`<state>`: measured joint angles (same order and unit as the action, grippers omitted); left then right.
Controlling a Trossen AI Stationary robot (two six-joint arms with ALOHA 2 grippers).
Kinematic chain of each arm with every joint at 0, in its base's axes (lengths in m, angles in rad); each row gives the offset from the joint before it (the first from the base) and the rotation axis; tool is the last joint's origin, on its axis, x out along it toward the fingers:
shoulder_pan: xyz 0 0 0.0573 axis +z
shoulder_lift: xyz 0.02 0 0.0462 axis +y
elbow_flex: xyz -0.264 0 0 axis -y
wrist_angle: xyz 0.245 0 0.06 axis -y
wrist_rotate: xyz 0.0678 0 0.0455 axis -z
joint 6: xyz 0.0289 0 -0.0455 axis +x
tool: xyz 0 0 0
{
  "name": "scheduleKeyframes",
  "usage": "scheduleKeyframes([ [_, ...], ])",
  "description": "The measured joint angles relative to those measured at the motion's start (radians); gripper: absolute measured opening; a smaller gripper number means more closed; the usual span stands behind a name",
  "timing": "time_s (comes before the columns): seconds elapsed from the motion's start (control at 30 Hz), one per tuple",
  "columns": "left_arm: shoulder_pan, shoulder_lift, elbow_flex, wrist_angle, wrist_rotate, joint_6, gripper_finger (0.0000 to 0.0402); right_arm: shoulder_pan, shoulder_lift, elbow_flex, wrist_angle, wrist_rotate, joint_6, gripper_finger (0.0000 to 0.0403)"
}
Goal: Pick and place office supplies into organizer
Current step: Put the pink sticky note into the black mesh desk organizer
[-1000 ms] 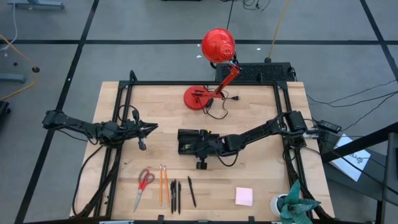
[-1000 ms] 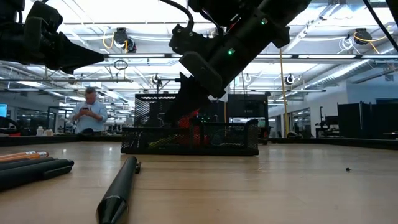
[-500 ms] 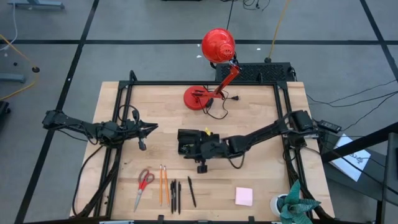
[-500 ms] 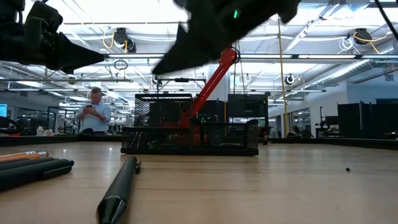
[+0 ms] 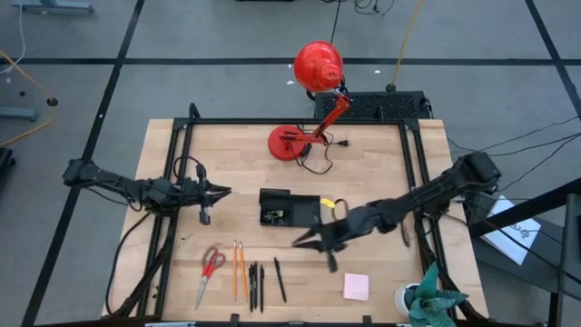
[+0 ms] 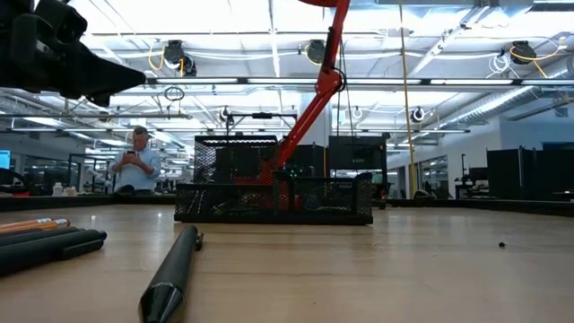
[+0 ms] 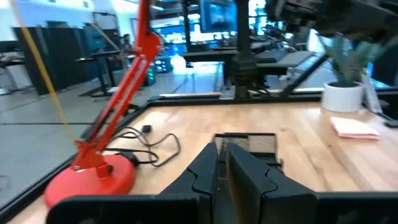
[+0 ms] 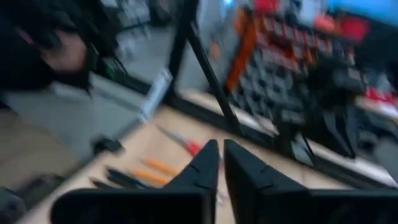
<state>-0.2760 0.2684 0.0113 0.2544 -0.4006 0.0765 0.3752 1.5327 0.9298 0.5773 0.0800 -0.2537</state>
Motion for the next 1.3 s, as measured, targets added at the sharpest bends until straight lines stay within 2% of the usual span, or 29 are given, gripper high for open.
scheduleKeyframes([
  [0.07, -0.017, 0.004, 0.005, -0.031, 0.016, 0.000, 0.0042, -0.013, -0.041, -0.075, 0.042, -0.006, 0.020, 0.0005],
  [0.17, -0.043, 0.046, 0.035, -0.089, 0.037, -0.018, 0.0042, -0.073, -0.081, -0.130, -0.010, -0.014, 0.074, 0.0009],
  [0.2, -0.052, 0.067, 0.047, -0.090, 0.042, -0.019, 0.0042, -0.096, -0.085, -0.139, -0.022, -0.053, 0.088, 0.0009],
  [0.23, -0.061, 0.095, 0.061, -0.080, 0.042, -0.019, 0.0042, -0.118, -0.083, -0.144, -0.019, -0.123, 0.092, 0.0007],
  [0.33, -0.081, 0.189, 0.095, -0.050, 0.045, -0.005, 0.0042, -0.172, -0.044, -0.152, 0.088, -0.429, 0.084, 0.0001],
  [0.37, -0.087, 0.224, 0.104, -0.021, 0.047, 0.008, 0.0042, -0.182, -0.026, -0.156, 0.144, -0.498, 0.085, 0.0002],
  [0.43, -0.097, 0.299, 0.111, 0.059, 0.066, 0.054, 0.0042, -0.199, 0.006, -0.161, 0.227, -0.546, 0.107, 0.0003],
  [0.5, -0.108, 0.371, 0.111, 0.173, 0.089, 0.122, 0.0042, -0.211, 0.024, -0.161, 0.233, -0.510, 0.119, 0.0001],
  [0.6, -0.130, 0.466, 0.113, 0.344, 0.091, 0.220, 0.0042, -0.229, 0.027, -0.161, 0.209, -0.403, 0.118, 0.0002],
  [0.67, -0.144, 0.515, 0.113, 0.425, 0.091, 0.253, 0.0042, -0.250, -0.003, -0.161, 0.167, -0.397, 0.087, 0.0003],
  [0.8, -0.162, 0.555, 0.113, 0.457, 0.085, 0.280, 0.0042, -0.320, -0.148, -0.161, 0.027, -0.390, 0.058, 0.0001],
  [0.9, -0.165, 0.558, 0.113, 0.454, 0.060, 0.278, 0.0042, -0.334, -0.315, -0.161, -0.197, -0.277, 0.035, 0.0001],
  [0.97, -0.165, 0.555, 0.113, 0.455, 0.053, 0.278, 0.0042, -0.289, -0.423, -0.161, -0.343, -0.179, 0.009, 0.0001],
  [1.03, -0.165, 0.555, 0.113, 0.454, 0.050, 0.278, 0.0042, -0.219, -0.515, -0.177, -0.414, -0.076, 0.003, 0.0001],
  [1.17, -0.164, 0.555, 0.113, 0.453, 0.008, 0.258, 0.0042, -0.062, -0.677, -0.290, -0.358, 0.077, -0.013, 0.0001],
  [1.3, -0.164, 0.555, 0.113, 0.453, -0.002, 0.235, 0.0042, 0.044, -0.780, -0.429, -0.277, 0.255, 0.004, 0.0001],
])
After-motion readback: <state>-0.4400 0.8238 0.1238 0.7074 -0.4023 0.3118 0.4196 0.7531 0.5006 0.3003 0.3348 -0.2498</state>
